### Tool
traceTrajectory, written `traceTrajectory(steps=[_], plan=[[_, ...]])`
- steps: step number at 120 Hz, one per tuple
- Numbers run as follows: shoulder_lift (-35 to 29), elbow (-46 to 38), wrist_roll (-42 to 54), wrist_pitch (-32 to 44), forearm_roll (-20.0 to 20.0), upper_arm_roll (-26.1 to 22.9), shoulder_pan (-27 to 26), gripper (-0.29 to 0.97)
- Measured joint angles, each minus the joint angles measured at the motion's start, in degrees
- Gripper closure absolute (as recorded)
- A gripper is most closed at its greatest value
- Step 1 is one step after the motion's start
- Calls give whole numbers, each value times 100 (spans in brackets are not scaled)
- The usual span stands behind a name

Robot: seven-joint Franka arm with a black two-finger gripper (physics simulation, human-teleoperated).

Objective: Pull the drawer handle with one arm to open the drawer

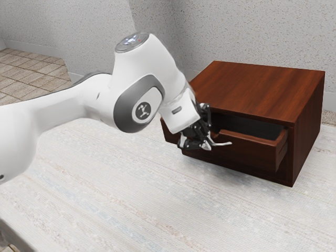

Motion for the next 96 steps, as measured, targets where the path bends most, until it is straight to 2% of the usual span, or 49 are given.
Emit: traceTrajectory(steps=[29,30,32,37,40,42,46,64,84,91,96], plan=[[-405,-602,87,68,19,27,-89,74],[-411,-619,89,68,17,39,-104,68],[-438,-666,94,72,13,66,-138,72],[-566,-830,105,79,-2,141,-269,68],[-633,-912,110,85,-5,352,-491,66],[-665,-952,114,89,-6,28,-172,65],[-706,-1003,121,95,-9,-150,2,62],[-942,-1299,150,113,-29,-114,-68,53],[-1056,-1428,171,142,-25,-48,-154,62],[-1137,-1520,176,146,-7,19,-236,80],[-1201,-1591,179,155,-6,29,-256,84]])
